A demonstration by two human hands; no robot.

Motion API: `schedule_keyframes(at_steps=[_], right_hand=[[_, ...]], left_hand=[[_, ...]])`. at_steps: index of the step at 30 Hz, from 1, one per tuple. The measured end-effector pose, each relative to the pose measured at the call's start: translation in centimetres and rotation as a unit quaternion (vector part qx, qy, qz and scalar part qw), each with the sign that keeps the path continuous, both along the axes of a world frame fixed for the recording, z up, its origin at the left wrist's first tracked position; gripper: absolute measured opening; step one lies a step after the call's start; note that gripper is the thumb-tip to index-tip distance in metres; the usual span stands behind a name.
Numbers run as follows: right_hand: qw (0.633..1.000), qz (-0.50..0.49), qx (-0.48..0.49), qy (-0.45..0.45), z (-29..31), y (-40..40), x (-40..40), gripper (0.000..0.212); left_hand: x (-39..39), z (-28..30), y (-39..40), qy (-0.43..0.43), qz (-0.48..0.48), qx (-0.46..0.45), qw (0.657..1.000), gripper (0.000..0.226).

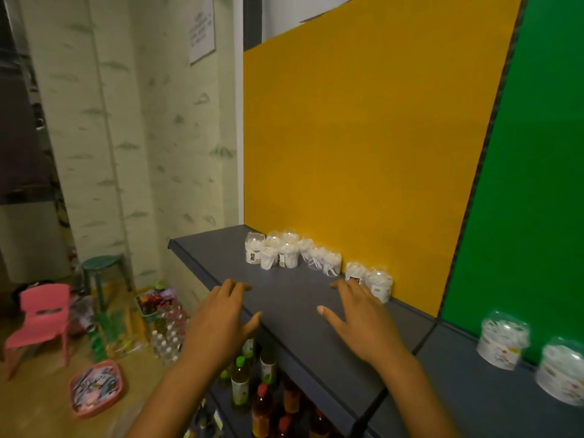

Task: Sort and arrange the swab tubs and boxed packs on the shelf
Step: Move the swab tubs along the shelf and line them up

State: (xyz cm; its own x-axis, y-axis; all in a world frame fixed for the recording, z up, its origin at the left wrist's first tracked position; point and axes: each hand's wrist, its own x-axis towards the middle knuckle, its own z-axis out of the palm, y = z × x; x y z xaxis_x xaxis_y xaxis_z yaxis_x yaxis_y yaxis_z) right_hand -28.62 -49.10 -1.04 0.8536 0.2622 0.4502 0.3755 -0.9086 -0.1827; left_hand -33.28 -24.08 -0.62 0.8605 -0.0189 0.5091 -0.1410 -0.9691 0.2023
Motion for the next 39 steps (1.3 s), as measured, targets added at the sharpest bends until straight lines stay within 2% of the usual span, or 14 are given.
schedule_keyframes(at_steps=[9,20,29,35,39], right_hand=[[0.997,-0.078,-0.007,0.004,-1.0,-0.4,5.9,0.062],[0.976,-0.215,-0.010,-0.023,0.2,-1.1,13.0,0.049],[0.951,-0.309,0.007,-0.028,-1.8,-3.8,14.1,0.047],[0.926,-0.365,0.062,-0.070,-3.3,-4.7,13.9,0.044],[0.916,-0.374,0.113,-0.091,-4.4,-4.8,15.0,0.040]], left_hand=[[9.4,-0.8,-0.3,0.002,-0.077,-0.028,0.997,0.054],[24.1,-0.3,-1.2,-0.009,-0.220,-0.061,0.974,0.049],[31.1,-3.1,-6.0,0.040,-0.344,-0.104,0.932,0.048],[32.9,-4.7,-10.3,0.076,-0.441,-0.125,0.885,0.046],[33.7,-5.8,-12.5,0.104,-0.467,-0.138,0.867,0.050]])
